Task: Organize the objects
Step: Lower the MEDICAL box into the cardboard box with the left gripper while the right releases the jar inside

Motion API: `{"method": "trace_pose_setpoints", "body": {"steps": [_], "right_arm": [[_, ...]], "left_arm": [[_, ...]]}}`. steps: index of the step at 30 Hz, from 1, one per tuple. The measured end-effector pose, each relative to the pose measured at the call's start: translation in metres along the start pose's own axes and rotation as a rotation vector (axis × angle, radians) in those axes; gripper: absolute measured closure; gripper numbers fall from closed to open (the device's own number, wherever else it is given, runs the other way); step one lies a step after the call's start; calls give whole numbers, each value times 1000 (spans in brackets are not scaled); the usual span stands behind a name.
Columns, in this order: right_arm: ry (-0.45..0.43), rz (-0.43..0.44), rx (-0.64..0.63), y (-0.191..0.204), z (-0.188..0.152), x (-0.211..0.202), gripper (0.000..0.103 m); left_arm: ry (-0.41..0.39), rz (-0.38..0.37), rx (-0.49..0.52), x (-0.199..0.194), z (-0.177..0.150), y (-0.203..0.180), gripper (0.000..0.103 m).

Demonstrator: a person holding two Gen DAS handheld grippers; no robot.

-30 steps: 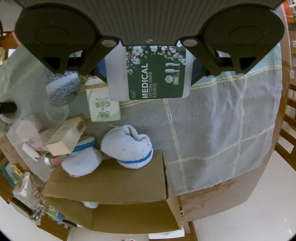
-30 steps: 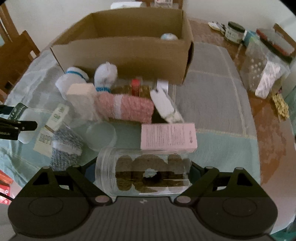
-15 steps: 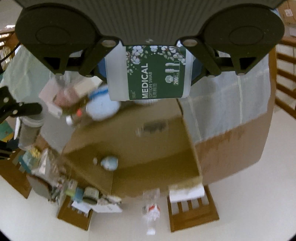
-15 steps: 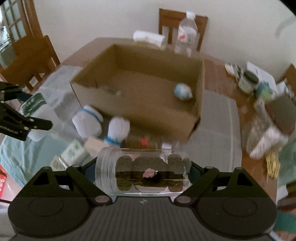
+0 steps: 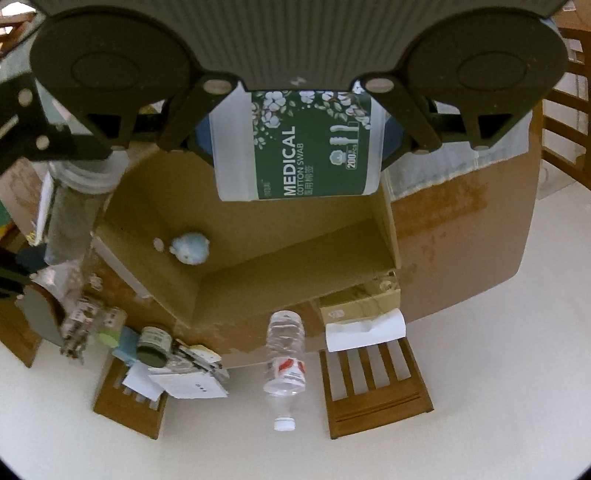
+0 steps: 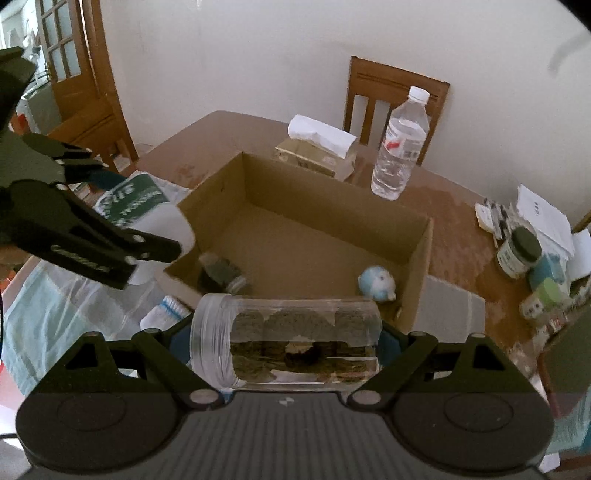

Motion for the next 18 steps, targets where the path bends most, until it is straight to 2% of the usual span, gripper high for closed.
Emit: {"method": "trace_pose_setpoints", "body": {"steps": [6, 11, 15, 18], "right_arm": [[2, 9, 35, -10, 19, 18, 9], [32, 8, 45, -12, 19, 36, 9], [48, 40, 61, -10, 18, 41, 0], [42, 40, 65, -13, 16, 39, 0]], "left_arm": [[9, 32, -24, 24, 20, 11, 20], [23, 45, -29, 40, 29, 16, 20], [36, 50, -35, 51, 32, 18, 20], [47, 47, -36, 58, 33, 18, 20]]}}
Point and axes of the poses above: each gripper's, at about its wrist camera, not at the fingertips, and x roughly the way its jaws point, y to its left, z to its top, the point moved 6 cm from there along x, roughly the way its jaws point, and after that the axes turned 9 degrees about -z, right-handed, at the moved point
